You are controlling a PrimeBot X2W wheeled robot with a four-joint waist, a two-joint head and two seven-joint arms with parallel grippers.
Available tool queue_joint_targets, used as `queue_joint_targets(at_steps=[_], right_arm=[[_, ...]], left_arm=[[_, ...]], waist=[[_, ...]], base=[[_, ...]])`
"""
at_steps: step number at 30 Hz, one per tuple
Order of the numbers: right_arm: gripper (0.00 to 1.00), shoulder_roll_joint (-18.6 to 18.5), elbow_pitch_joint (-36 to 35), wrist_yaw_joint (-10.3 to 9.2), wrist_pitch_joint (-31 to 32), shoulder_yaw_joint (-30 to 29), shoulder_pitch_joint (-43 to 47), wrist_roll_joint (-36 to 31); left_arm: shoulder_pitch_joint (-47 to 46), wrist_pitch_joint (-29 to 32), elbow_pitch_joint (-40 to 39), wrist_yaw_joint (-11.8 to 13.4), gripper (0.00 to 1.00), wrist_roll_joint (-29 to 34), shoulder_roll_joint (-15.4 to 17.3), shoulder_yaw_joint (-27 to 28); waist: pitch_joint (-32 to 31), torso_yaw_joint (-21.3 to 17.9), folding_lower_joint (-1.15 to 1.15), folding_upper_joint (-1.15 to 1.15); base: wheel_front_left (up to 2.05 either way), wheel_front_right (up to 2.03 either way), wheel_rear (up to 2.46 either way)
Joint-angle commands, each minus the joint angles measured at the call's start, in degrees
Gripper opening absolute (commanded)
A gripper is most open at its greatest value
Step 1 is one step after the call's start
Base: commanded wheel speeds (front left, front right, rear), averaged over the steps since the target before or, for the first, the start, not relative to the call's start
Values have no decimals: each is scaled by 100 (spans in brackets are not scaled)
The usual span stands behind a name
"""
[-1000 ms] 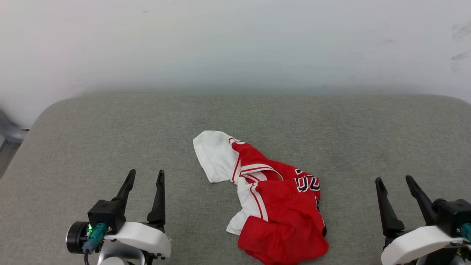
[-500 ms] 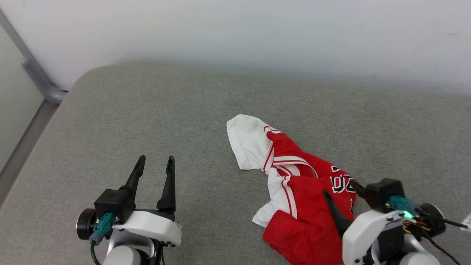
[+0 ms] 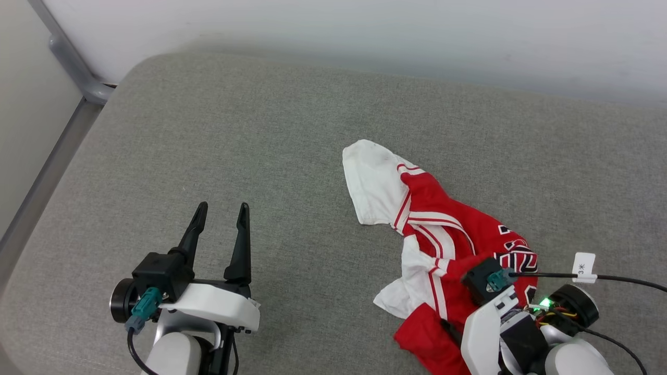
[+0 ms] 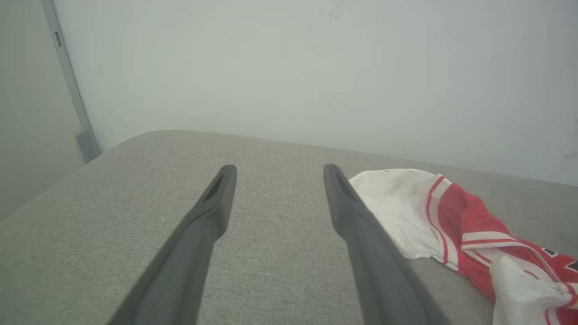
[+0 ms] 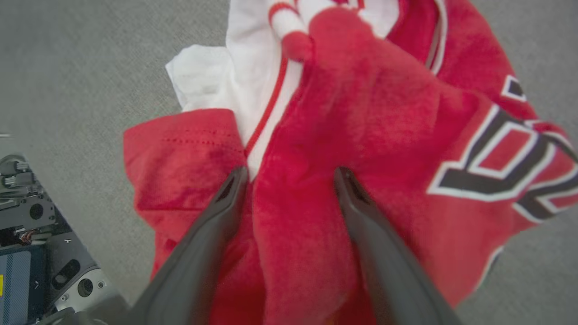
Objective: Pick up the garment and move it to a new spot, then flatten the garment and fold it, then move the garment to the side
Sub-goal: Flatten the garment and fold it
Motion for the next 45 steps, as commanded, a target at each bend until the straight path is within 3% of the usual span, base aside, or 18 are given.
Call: queue_joint_targets(at_steps=[1,2,3,4,12,21,30,36,37,38,39,45], right_arm=[[100,-44,56,-4,132,29,-66,82],[84,-77,91,-4,250,59,-81,130],[31,-115,84,-4,291,69,-125,137],[0,-120,70,-4,308,72,-172,161],[0,-19,-111,-4,-301,-278,-704,56],[0,437,106,-4,-834,-2017,-689,-283],[0,1191,1046,-4,-1418,-4081,53,-279],[0,1328,1986,-7,-1954,-4447,241,-96],[8,1333,2117,-7,-2046,-4472,225,-10],[49,1333,2208,-7,-2183,-4459,198,5],[100,1336,2257,-8,-2373,-4452,158,45],[100,1339,2141,-3,-3674,-4233,-3,219]], left_arm=[[-62,-25,17,-30,100,33,-39,37],[-73,-25,28,-49,100,47,-52,54],[-83,-25,38,-67,100,72,-62,66],[-94,-25,41,-73,100,88,-69,78],[-120,-25,71,-176,100,193,-120,185],[-115,-25,90,-238,100,272,-141,248],[-125,-25,142,-277,100,334,-149,277],[-96,-25,165,-312,100,387,-152,343],[-90,-25,168,-319,100,389,-151,354],[-86,-25,172,-318,100,400,-153,356],[-82,-25,179,-318,100,407,-154,358],[-5,-25,218,-326,100,430,-156,382]], waist=[[19,-9,-1,0],[32,-15,-1,0],[44,-21,-1,0],[53,-31,-1,0],[32,-174,-1,0],[19,-416,-1,0],[9,-686,-1,0],[-3,-829,-1,0],[-6,-846,-1,0],[-8,-858,-1,0],[-12,-868,-1,0],[-120,-923,-1,0]], base=[[0,0,0],[0,0,0],[0,0,0],[0,0,0],[0,0,0],[0,0,0],[0,0,0],[0,0,0],[0,0,0],[0,0,0],[0,0,0],[0,0,0]])
